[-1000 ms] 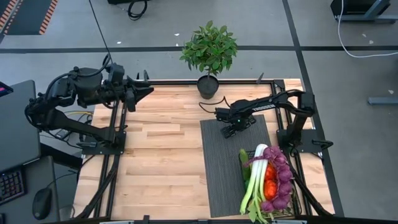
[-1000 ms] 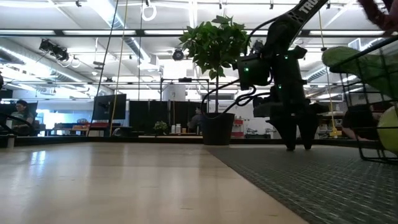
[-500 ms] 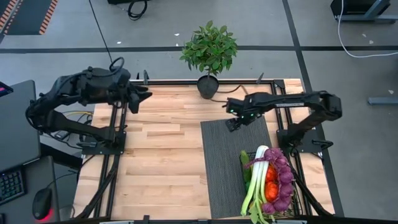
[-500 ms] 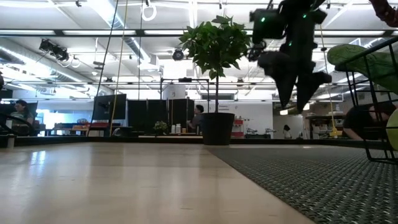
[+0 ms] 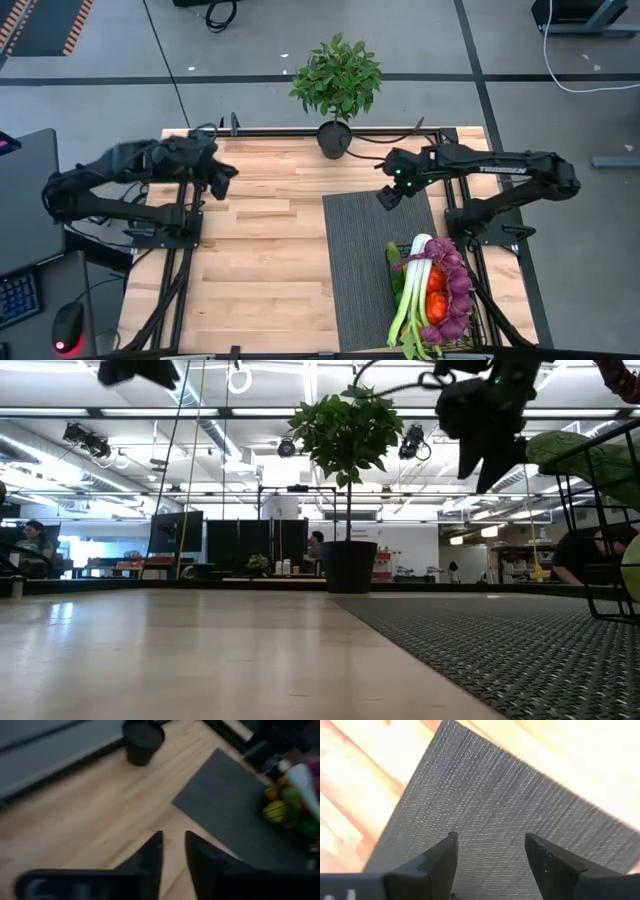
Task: Build produce basket
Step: Return to home position
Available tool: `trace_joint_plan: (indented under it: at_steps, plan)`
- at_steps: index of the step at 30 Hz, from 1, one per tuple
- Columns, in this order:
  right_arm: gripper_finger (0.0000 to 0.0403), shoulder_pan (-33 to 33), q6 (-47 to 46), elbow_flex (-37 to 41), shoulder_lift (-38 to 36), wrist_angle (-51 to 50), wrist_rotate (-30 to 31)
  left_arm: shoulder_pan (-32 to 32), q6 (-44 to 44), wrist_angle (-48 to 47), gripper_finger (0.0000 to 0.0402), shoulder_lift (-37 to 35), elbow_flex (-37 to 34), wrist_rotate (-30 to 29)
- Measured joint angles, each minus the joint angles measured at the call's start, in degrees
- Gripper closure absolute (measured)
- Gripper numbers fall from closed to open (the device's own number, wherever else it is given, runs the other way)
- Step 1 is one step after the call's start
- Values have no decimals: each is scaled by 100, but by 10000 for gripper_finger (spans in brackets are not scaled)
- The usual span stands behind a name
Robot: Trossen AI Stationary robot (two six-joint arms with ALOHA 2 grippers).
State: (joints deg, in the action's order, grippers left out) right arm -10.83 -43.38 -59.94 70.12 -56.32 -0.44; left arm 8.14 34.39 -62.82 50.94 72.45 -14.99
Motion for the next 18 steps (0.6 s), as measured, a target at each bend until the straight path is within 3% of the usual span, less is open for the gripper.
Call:
trace_joint_plan:
  at_steps: [4, 8, 11, 18]
  plan:
    - [178, 28, 401, 0, -270, -259, 61, -107, 136, 1668, 387, -828, -1446, 293]
    - [194, 32, 389, 0, -428, -467, -70, -260, 81, 3701, 395, -1614, -2665, 368]
    - [219, 171, 426, 0, -579, -492, -110, -328, 211, 4600, 398, -2156, -3408, 375]
    - [328, 411, 414, -4, -1034, 218, 124, -536, 582, 6111, 400, -3433, -4872, 378]
